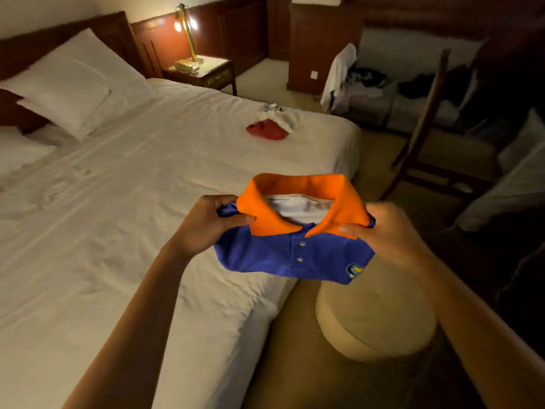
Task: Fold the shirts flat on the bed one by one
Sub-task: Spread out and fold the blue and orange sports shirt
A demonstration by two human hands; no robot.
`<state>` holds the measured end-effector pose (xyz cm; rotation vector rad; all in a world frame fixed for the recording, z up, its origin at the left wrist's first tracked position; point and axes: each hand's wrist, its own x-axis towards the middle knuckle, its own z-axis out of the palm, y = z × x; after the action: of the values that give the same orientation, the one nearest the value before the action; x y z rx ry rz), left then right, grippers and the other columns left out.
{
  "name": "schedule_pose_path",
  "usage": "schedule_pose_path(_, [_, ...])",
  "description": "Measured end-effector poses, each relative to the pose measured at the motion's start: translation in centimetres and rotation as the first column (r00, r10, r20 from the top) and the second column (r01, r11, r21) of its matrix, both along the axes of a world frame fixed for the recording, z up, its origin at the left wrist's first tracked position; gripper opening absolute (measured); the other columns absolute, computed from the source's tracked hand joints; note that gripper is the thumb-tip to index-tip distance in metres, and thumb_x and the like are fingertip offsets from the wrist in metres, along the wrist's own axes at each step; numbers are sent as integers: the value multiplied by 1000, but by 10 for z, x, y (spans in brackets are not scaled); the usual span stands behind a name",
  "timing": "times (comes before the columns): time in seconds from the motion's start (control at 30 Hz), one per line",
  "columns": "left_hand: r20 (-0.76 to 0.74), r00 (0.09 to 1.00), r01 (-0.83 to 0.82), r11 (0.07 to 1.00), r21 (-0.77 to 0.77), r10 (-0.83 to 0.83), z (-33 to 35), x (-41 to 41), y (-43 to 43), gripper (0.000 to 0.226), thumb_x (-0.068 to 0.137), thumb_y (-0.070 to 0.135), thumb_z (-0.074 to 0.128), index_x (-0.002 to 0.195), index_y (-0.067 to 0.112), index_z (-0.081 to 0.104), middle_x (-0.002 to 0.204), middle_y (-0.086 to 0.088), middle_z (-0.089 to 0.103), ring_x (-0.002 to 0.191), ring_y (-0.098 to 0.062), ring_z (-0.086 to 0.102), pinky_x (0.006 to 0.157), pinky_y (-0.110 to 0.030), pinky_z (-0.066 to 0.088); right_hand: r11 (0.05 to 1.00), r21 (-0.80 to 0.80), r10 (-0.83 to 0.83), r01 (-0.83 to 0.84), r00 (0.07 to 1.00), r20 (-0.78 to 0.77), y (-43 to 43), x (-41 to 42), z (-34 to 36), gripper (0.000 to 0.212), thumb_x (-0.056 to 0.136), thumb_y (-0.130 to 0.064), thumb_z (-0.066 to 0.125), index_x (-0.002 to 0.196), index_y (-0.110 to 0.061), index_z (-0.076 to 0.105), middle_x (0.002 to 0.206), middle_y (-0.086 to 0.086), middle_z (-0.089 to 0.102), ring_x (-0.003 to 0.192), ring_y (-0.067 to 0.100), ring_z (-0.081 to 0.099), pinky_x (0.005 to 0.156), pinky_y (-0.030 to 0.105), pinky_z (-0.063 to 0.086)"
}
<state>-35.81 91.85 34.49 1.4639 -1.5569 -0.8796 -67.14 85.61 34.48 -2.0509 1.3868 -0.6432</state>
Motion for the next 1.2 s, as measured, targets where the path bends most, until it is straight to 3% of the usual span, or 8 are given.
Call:
schedule_pose_path(0.13, [-25,980,197,980,-10,-198,-21,-61,-22,11,85,9,76,94,3,73,93,-7,75,92,-21,70,84,-27,53,984,4,-177,177,984,-10,42,-68,-14,33,85,-29,76,72,-6,56,65,8,58,57,19,52,54,29,39])
schedule_pose_path(0.23, [-57,928,370,929,12,-369,-33,-107,-34,9,85,6,75,94,3,73,92,-5,76,88,-12,71,80,-19,52,943,10,-333,333,943,-10,90,-106,-24,21,86,-29,75,76,-17,61,66,-7,59,56,7,55,52,14,38])
schedule_pose_path(0.47, [-61,716,697,711,93,-695,-45,-230,-36,22,80,22,79,101,26,74,94,14,76,91,-1,69,78,-17,54,719,41,-694,693,715,89,212,-176,-38,14,83,-22,79,76,-26,68,63,-8,64,56,2,58,54,11,42])
schedule_pose_path(0.57, [-63,570,821,565,83,-819,-46,-289,-18,22,82,20,77,103,23,73,97,13,75,95,-3,69,79,-15,53,604,36,-795,796,598,100,272,-200,-36,10,83,-19,79,79,-19,70,65,-3,65,57,6,57,53,17,41])
schedule_pose_path(0.8, [-52,195,979,192,65,-979,-43,-444,74,24,82,24,75,100,8,73,95,-2,75,92,-17,71,81,-36,59,232,1,-970,973,231,77,437,-241,-29,11,84,-15,77,85,-6,72,77,11,70,72,27,65,65,44,50])
schedule_pose_path(0.93, [-36,-59,998,-60,31,-998,-36,-528,172,21,85,23,74,100,8,73,95,0,75,90,-13,70,80,-33,57,-2,-46,-999,999,0,44,553,-242,-16,16,83,-16,78,73,-15,65,62,-3,61,57,4,54,53,17,38])
schedule_pose_path(1.03, [-28,-231,973,-231,0,-973,-25,-574,255,18,88,17,73,104,9,73,101,0,75,95,-13,69,85,-30,56,-151,-76,-988,986,-147,52,633,-237,-1,25,83,-15,78,72,-28,60,61,-17,62,58,-2,56,51,12,38])
schedule_pose_path(1.2, [-5,-417,908,-417,-35,-909,-8,-625,381,15,87,18,74,101,12,74,98,1,75,93,-13,70,87,-30,56,-349,-109,-937,931,-344,57,754,-232,10,6,84,-10,77,87,-10,72,75,2,69,70,22,64,64,43,52])
